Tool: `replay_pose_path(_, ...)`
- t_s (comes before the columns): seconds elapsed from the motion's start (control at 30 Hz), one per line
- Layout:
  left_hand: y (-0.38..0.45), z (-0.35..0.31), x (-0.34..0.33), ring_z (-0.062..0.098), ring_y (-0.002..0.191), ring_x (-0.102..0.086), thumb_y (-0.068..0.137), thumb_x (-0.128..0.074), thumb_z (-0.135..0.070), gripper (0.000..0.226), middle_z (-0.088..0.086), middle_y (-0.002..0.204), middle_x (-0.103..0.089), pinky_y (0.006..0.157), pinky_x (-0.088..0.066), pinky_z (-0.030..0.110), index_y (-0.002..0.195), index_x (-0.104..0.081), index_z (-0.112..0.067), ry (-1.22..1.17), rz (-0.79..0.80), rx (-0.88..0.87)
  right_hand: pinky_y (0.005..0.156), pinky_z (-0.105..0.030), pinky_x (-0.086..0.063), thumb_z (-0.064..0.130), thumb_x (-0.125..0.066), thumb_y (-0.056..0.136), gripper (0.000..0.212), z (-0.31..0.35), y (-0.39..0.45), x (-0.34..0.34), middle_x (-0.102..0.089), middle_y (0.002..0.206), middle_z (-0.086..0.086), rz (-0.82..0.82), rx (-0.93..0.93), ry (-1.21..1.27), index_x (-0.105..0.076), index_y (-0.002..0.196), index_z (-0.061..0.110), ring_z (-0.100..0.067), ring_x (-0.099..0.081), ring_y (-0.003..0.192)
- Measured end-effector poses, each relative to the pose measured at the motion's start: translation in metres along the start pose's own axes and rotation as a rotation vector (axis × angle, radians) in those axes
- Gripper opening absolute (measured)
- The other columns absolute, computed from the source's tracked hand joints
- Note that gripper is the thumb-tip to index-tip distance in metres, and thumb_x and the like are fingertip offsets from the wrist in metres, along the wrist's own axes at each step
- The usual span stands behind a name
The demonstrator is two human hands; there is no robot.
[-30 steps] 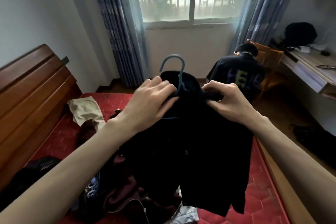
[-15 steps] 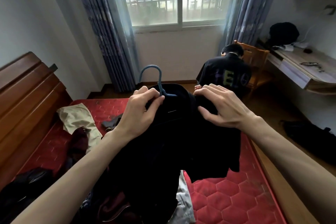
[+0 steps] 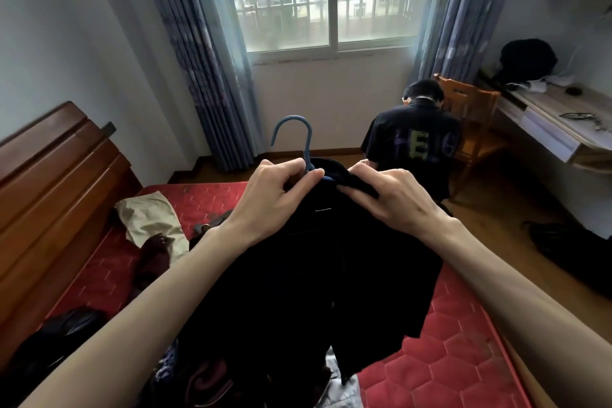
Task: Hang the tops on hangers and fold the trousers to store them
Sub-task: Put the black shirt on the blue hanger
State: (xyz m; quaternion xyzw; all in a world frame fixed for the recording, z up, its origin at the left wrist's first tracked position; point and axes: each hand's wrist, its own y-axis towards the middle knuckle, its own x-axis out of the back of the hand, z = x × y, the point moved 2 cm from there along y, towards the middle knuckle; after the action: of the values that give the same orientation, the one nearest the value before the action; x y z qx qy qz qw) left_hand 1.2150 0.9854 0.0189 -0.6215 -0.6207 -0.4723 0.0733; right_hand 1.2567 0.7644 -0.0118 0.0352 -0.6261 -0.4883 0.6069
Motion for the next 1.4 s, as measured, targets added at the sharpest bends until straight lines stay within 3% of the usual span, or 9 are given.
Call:
replay_pose_path(0.13, -0.008, 0.005, -0.004, 0.008, 0.062, -0.046, 0.102, -0.064, -0.034, 0.047, -0.017, 0.06, -0.051, 0.076, -0.036, 0.025, 0.059, -0.044, -0.035, -0.082, -0.081, 0.046, 0.046, -0.043, -0.049, 0.05, -0.047, 0.104, 0.047, -0.004, -0.007, 0.0, -0.067, 0.07, -0.002, 0.039, 0.034, -0.069, -0.064, 0.1, 0.006, -0.032, -0.065, 0.057)
replay_pose_path(0.3, -0.014, 0.003, -0.011, 0.008, 0.074, -0.048, 0.105, -0.059, -0.037, 0.042, -0.016, 0.067, -0.05, 0.082, -0.039, 0.03, 0.067, -0.058, -0.054, -0.093, -0.098, 0.06, 0.045, -0.036, -0.049, 0.046, -0.047, 0.103, 0.044, 0.006, -0.016, 0.004, -0.075, 0.083, 0.004, 0.014, 0.114, -0.168, -0.072, 0.115, 0.012, -0.028, -0.07, 0.062)
replay_pose_path(0.47, -0.032, 0.021, 0.001, 0.02, 0.104, -0.058, 0.109, -0.048, -0.031, 0.033, -0.001, 0.106, -0.057, 0.094, -0.044, 0.03, 0.102, -0.074, -0.012, -0.034, -0.199, -0.22, 0.046, -0.042, -0.052, 0.043, -0.054, 0.105, 0.042, 0.002, -0.032, 0.012, -0.073, 0.075, -0.003, -0.027, 0.015, -0.098, -0.073, 0.109, 0.007, -0.035, -0.069, 0.058)
replay_pose_path(0.6, -0.054, 0.05, -0.004, 0.017, 0.106, -0.061, 0.109, -0.041, -0.026, 0.031, 0.0, 0.12, -0.062, 0.09, -0.046, 0.027, 0.128, -0.062, -0.012, 0.171, -0.182, -0.112, 0.047, -0.043, -0.051, 0.03, -0.067, 0.1, 0.022, -0.012, -0.043, 0.028, -0.068, 0.066, -0.005, -0.093, -0.112, -0.022, -0.071, 0.105, 0.008, -0.03, -0.066, 0.054)
replay_pose_path(0.9, -0.039, 0.022, -0.017, 0.003, 0.075, -0.054, 0.107, -0.046, -0.04, 0.025, -0.013, 0.091, -0.059, 0.068, -0.041, 0.025, 0.117, -0.053, -0.017, 0.254, -0.001, -0.21, 0.056, -0.046, -0.054, 0.039, -0.064, 0.101, 0.029, -0.026, -0.07, 0.054, -0.073, 0.074, -0.002, -0.1, -0.228, 0.061, -0.071, 0.108, 0.011, -0.022, -0.068, 0.058)
replay_pose_path(1.07, -0.037, 0.005, -0.019, 0.011, 0.052, -0.052, 0.104, -0.051, -0.051, 0.032, -0.018, 0.066, -0.048, 0.051, -0.042, 0.031, 0.096, -0.055, -0.021, 0.32, -0.131, -0.247, 0.052, -0.025, -0.049, 0.039, -0.062, 0.103, 0.029, -0.02, -0.078, 0.062, -0.069, 0.075, 0.009, -0.107, -0.193, 0.024, -0.069, 0.108, 0.012, -0.01, -0.062, 0.054)
replay_pose_path(1.13, -0.039, 0.006, -0.018, 0.01, 0.049, -0.049, 0.103, -0.056, -0.052, 0.033, -0.016, 0.062, -0.047, 0.049, -0.041, 0.031, 0.089, -0.057, -0.022, 0.285, -0.199, -0.261, 0.051, -0.016, -0.041, 0.046, -0.05, 0.106, 0.045, -0.019, -0.081, 0.066, -0.063, 0.073, 0.011, -0.107, -0.162, -0.056, -0.069, 0.106, 0.006, -0.012, -0.059, 0.05)
replay_pose_path(1.27, -0.051, 0.014, -0.02, 0.003, 0.052, -0.049, 0.101, -0.059, -0.052, 0.029, -0.021, 0.058, -0.04, 0.052, -0.035, 0.017, 0.087, -0.057, -0.028, 0.207, -0.264, -0.207, 0.056, -0.034, -0.049, 0.065, -0.019, 0.107, 0.083, -0.015, -0.087, 0.068, -0.068, 0.065, -0.006, -0.021, -0.203, -0.134, -0.072, 0.102, 0.001, -0.034, -0.069, 0.059)
replay_pose_path(1.4, -0.063, 0.02, -0.021, -0.007, 0.058, -0.053, 0.102, -0.061, -0.051, 0.024, -0.031, 0.062, -0.041, 0.056, -0.034, 0.009, 0.09, -0.058, -0.029, 0.16, -0.282, -0.211, 0.049, -0.028, -0.044, 0.064, -0.039, 0.104, 0.058, 0.012, -0.096, 0.061, -0.067, 0.067, 0.002, -0.038, -0.115, -0.296, -0.055, 0.128, 0.014, -0.022, -0.066, 0.052)
